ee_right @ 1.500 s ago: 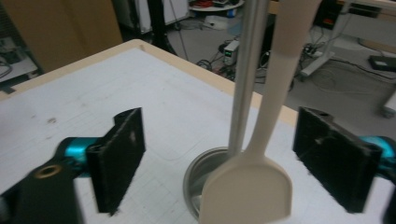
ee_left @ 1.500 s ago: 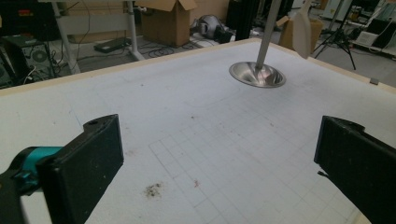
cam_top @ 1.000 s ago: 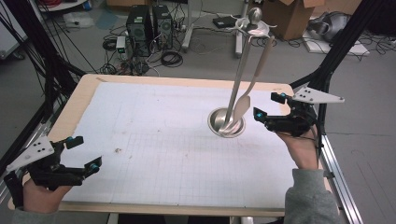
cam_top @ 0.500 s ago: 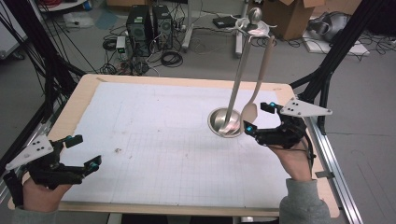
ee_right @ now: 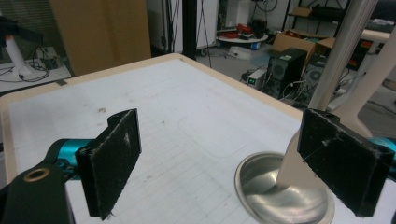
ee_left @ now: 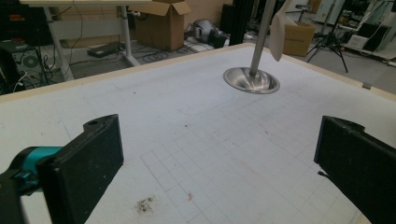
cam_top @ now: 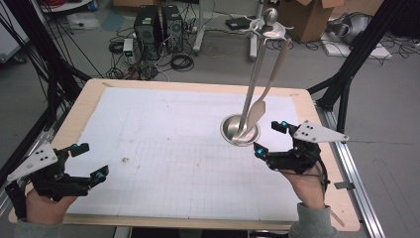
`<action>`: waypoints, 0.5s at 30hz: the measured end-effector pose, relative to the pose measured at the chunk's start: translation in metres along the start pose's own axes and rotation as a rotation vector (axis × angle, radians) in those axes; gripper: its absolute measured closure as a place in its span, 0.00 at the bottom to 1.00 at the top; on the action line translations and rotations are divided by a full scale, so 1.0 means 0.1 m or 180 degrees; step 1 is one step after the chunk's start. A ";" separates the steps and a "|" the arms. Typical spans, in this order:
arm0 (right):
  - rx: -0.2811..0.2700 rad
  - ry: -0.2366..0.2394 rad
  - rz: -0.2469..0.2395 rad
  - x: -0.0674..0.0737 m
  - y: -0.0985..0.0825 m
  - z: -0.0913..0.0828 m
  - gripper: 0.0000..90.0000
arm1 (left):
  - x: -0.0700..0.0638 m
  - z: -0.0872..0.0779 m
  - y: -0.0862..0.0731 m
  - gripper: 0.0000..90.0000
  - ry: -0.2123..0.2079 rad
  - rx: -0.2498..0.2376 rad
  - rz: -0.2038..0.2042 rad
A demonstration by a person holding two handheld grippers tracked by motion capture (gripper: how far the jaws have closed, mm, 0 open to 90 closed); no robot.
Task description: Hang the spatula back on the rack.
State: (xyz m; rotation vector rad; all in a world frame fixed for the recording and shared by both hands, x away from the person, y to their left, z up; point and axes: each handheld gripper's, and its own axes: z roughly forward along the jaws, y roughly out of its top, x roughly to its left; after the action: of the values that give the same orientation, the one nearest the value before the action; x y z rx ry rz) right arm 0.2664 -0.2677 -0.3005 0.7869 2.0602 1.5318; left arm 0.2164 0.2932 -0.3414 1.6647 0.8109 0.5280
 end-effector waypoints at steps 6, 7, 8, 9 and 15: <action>-0.0026 -0.0012 -0.0011 0.06 -0.12 -0.06 0.14 | 0.01 0.00 -0.01 0.02 0.0001 0.0005 -0.0006; -0.0046 -0.0009 -0.0001 0.06 -0.15 -0.08 0.14 | 0.00 0.00 -0.01 0.02 0.0001 0.0005 -0.0006; -0.0086 -0.0005 -0.0004 0.04 -0.17 -0.09 0.14 | 0.00 0.00 -0.01 0.02 0.0003 0.0005 -0.0004; -0.0102 0.0004 0.0023 0.03 -0.20 -0.10 0.14 | 0.00 0.00 0.00 0.02 0.0001 0.0004 0.0000; -0.0127 -0.0016 0.0072 -0.02 -0.38 -0.16 0.14 | 0.00 0.01 -0.01 0.02 0.0001 0.0009 -0.0009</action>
State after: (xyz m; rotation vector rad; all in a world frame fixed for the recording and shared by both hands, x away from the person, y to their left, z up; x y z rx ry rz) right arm 0.2507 -0.2890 -0.3320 0.8009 2.0174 1.5766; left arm 0.2166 0.2931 -0.3426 1.6659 0.8144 0.5254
